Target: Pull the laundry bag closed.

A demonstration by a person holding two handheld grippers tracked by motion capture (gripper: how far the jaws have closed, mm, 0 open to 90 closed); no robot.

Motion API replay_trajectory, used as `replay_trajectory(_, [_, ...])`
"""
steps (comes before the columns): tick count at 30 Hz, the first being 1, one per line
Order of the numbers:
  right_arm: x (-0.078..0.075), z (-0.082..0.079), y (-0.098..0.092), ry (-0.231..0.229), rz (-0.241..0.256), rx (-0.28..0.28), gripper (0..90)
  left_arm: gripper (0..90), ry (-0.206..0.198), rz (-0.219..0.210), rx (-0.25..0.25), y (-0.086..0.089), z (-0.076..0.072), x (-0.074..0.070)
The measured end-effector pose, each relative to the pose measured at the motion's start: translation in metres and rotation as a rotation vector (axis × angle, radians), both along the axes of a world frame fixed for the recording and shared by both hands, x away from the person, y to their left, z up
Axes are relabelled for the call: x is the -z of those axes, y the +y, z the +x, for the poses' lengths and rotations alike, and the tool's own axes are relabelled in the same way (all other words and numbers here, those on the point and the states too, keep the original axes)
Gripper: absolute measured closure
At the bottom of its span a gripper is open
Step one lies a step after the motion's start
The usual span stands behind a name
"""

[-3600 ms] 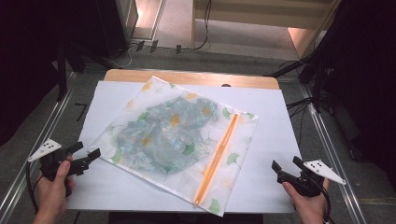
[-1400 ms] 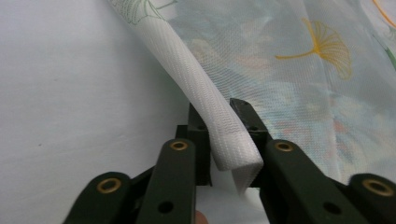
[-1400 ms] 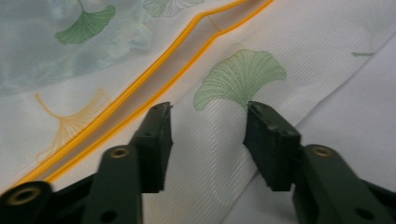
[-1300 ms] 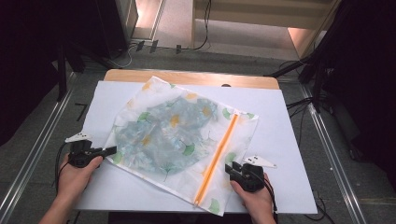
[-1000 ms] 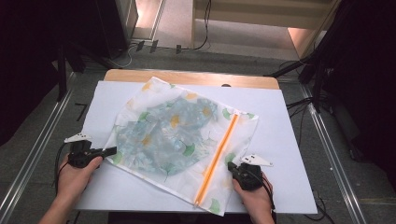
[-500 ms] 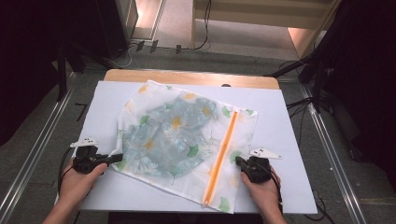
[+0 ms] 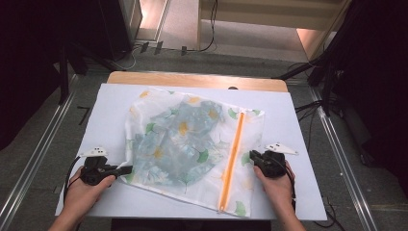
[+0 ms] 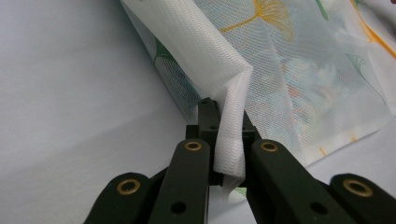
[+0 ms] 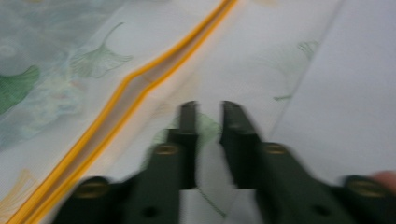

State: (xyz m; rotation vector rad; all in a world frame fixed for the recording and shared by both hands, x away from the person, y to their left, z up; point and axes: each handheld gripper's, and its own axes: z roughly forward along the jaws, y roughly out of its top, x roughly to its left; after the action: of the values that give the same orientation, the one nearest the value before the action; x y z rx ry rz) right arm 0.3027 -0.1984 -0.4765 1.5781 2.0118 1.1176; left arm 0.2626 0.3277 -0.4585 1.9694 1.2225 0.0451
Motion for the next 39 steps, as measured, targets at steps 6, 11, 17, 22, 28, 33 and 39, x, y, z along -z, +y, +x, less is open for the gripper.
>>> replay_trajectory(6, [0.007, 0.002, -0.012, 0.05, 0.044, 0.1, 40.1, 88.1, 0.003, 0.012, -0.002, 0.004, 0.001, 0.002])
replay_trajectory(11, [0.007, 0.002, -0.004, 0.064, 0.08, 0.071, 37.1, 87.9, 0.006, 0.008, 0.0, 0.005, 0.002, 0.003])
replay_trajectory(17, [0.006, 0.004, -0.006, 0.123, 0.175, 0.042, 37.6, 87.8, 0.014, 0.005, 0.003, 0.005, 0.004, 0.004])
replay_trajectory(22, [0.007, 0.004, -0.005, 0.143, 0.22, 0.015, 41.5, 87.7, 0.015, 0.003, 0.006, 0.004, 0.004, 0.005])
replay_trajectory(28, [0.008, -0.001, 0.014, 0.157, 0.233, -0.104, 63.4, 87.8, 0.014, 0.004, 0.008, 0.004, 0.004, 0.004])
replay_trajectory(33, [0.007, -0.003, 0.024, 0.117, 0.109, -0.12, 86.8, 88.0, 0.014, 0.003, 0.009, 0.005, 0.003, 0.005])
replay_trajectory(39, [0.005, 0.007, 0.024, 0.083, 0.026, -0.128, 88.1, 88.0, 0.034, -0.014, 0.019, 0.003, 0.0, 0.005])
